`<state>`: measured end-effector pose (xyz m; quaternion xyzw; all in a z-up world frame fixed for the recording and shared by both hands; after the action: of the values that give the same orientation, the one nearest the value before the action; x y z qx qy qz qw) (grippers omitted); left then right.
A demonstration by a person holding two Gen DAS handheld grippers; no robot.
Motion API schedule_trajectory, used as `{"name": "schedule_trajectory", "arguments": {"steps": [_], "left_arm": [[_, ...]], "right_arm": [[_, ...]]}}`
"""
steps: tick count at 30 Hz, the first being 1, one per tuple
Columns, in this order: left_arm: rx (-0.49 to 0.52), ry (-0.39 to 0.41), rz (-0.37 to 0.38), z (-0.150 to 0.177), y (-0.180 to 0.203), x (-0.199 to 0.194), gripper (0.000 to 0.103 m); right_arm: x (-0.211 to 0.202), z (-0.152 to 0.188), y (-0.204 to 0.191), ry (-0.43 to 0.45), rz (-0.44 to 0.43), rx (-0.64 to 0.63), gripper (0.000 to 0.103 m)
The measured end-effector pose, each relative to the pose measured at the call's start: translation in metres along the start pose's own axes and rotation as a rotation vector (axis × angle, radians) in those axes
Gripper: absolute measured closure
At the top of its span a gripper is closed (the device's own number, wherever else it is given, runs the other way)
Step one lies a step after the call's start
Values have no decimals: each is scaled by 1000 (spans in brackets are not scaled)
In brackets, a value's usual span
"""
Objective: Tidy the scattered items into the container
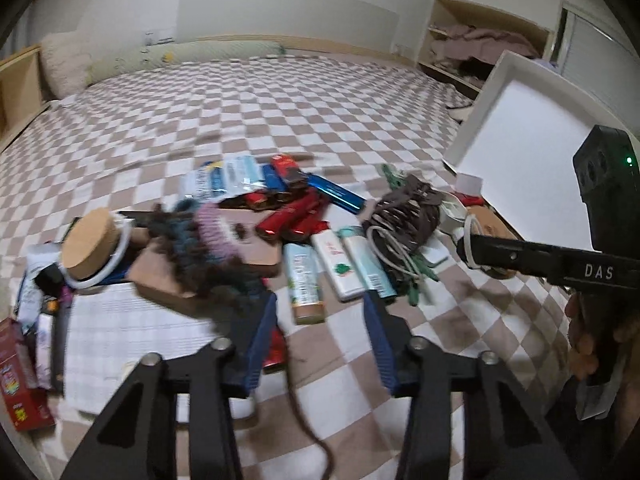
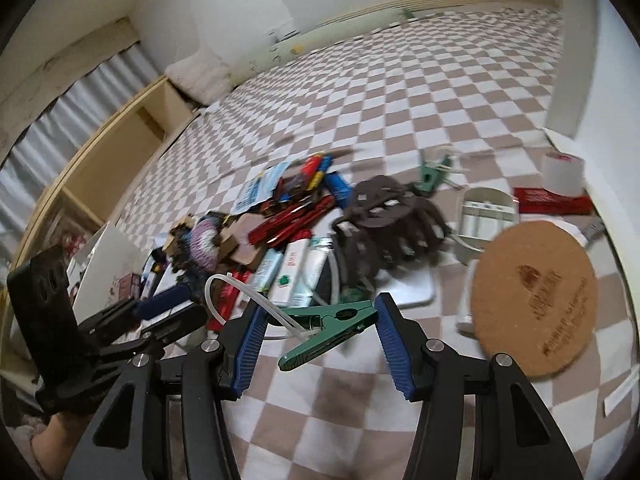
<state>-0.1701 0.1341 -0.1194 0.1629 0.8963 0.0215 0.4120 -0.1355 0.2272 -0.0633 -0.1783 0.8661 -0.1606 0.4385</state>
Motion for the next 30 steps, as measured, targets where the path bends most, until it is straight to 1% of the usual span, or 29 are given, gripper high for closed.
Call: {"name": "schedule_trajectory", "arguments": {"steps": [1, 3, 5, 8, 11, 15, 19, 22, 24, 27, 30], "left_arm": [[7, -3, -7, -1, 3, 4, 75], [24, -25, -40, -2, 7, 17, 80], [21, -49, -43, -2, 8, 27, 80], [15, -84, -86, 0, 4, 41, 80], [22, -88, -109, 1, 1, 48, 80], [9, -111, -112, -1, -3, 59, 79], [16, -117, -120, -1, -2, 62, 79], [16, -122, -109, 2, 0, 59, 79], [20, -133, -102, 9, 0, 53, 79], [53, -162, -72, 29, 5, 35, 79], [105, -177, -28, 53, 14, 9, 79]], "right_arm": [[-1, 1, 4, 10, 1, 12, 48], [-3, 3, 10, 18, 2, 27, 48], [-4, 5, 14, 19, 2, 41, 48], [-3, 5, 16, 16, -2, 46, 48], [-1, 7, 12, 8, -17, 31, 48], [7, 11, 2, -13, -23, -3, 48], [14, 17, 1, -35, -10, 3, 47], [14, 20, 3, -36, -1, 13, 47], [12, 22, 7, -27, -13, 48, 47], [10, 27, 13, -28, -91, 137, 47], [10, 33, 11, -34, -68, 122, 47]]}}
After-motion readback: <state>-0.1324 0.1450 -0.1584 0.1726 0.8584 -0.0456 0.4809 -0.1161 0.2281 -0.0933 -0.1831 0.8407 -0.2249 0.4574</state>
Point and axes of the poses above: each gripper's, at about its wrist camera, not at the fingertips, and x roughly the way its jaws point, y to its right, z to its underside, the point moved 2 cm from there along x, roughly the way its jaws point, and after that the axes turned 1 degree about -x, right-handed, at the moved point
